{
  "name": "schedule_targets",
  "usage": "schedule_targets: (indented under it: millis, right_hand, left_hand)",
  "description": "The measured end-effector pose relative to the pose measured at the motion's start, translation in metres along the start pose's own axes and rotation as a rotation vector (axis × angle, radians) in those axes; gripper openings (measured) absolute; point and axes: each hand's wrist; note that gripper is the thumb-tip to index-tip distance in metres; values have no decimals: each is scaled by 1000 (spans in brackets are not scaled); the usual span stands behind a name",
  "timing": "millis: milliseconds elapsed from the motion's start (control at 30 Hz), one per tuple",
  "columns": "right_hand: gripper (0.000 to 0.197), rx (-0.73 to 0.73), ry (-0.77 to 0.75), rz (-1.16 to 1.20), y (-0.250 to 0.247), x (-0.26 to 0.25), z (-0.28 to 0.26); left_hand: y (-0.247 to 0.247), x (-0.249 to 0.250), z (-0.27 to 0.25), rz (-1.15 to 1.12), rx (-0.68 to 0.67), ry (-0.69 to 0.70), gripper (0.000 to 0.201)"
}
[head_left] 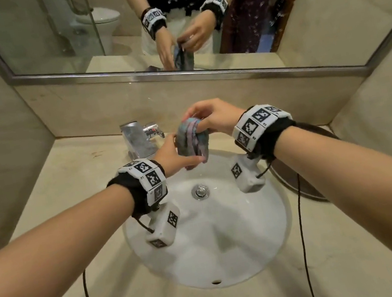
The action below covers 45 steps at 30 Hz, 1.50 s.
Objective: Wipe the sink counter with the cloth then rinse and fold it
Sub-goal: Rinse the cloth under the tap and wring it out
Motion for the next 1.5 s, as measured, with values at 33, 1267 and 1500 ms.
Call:
schedule_targets:
  millis: [33, 1267, 1500]
  right_hand:
    - [29, -11, -4, 108, -1, 0, -1]
    - [20, -196, 377, -284, 6, 62, 2]
    - [24, -37, 292, -459, -9, 63, -3]
  left_hand:
    - [2, 4, 2, -54, -25, 53, 81]
    - [23, 22, 33, 1038, -153, 119, 25]
    - [16, 20, 31, 1034, -30, 302, 27]
Point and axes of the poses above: each hand's wrist, its own z-axis towards the middle knuckle, its own y-axis out of the palm, x = y × z, and after that the axes turned 9 degrees about -x, right-handed
